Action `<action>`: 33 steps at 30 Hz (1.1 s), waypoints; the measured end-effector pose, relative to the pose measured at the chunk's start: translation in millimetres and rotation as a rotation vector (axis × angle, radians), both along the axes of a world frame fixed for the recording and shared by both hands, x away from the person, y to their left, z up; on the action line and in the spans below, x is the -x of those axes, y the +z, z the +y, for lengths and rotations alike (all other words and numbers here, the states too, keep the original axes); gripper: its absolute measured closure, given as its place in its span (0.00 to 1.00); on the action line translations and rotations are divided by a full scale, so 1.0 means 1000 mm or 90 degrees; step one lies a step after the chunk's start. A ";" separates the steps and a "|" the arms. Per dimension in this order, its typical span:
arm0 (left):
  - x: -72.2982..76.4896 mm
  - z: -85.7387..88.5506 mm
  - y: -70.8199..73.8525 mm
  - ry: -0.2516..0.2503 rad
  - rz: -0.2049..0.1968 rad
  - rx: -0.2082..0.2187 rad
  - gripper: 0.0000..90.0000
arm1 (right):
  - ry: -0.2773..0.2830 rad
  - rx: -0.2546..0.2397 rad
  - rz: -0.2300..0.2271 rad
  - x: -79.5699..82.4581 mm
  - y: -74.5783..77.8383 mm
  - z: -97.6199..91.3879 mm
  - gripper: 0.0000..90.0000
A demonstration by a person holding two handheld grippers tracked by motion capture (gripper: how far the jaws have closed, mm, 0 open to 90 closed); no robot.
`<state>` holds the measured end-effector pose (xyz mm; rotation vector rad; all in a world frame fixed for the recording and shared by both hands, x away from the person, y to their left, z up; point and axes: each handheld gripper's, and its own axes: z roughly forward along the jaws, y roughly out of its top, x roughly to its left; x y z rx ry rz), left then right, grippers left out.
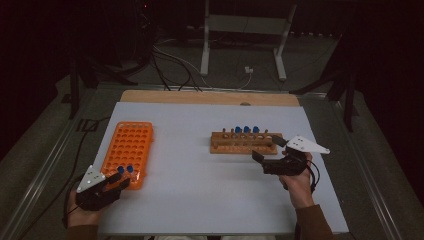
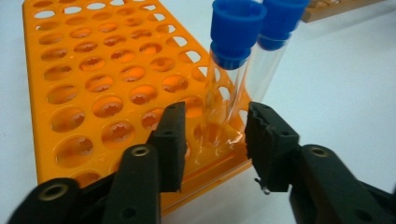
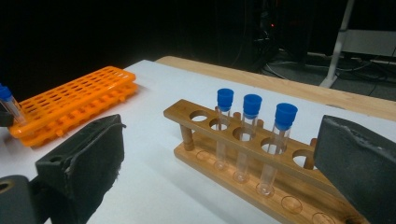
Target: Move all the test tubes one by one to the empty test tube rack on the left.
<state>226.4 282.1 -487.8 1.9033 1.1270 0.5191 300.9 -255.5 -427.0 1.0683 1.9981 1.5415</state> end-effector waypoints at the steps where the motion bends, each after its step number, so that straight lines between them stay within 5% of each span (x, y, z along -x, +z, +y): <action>1: 0.001 0.000 0.002 -0.001 -0.006 0.006 0.62 | -0.001 0.000 0.000 0.000 0.000 0.000 0.02; 5: 0.007 0.000 0.008 0.000 -0.025 0.036 0.53 | -0.005 0.001 0.002 -0.001 -0.001 -0.001 0.02; 12: 0.014 -0.011 0.020 0.033 -0.081 0.041 0.20 | -0.012 0.003 0.006 -0.003 -0.004 -0.003 0.02; 19: 0.013 -0.019 0.036 0.030 -0.135 0.100 0.12 | -0.014 0.006 0.012 -0.005 -0.006 -0.002 0.02; 33: -0.008 -0.042 0.043 0.034 -0.134 0.107 0.02 | -0.048 0.057 0.017 -0.024 -0.012 -0.005 0.03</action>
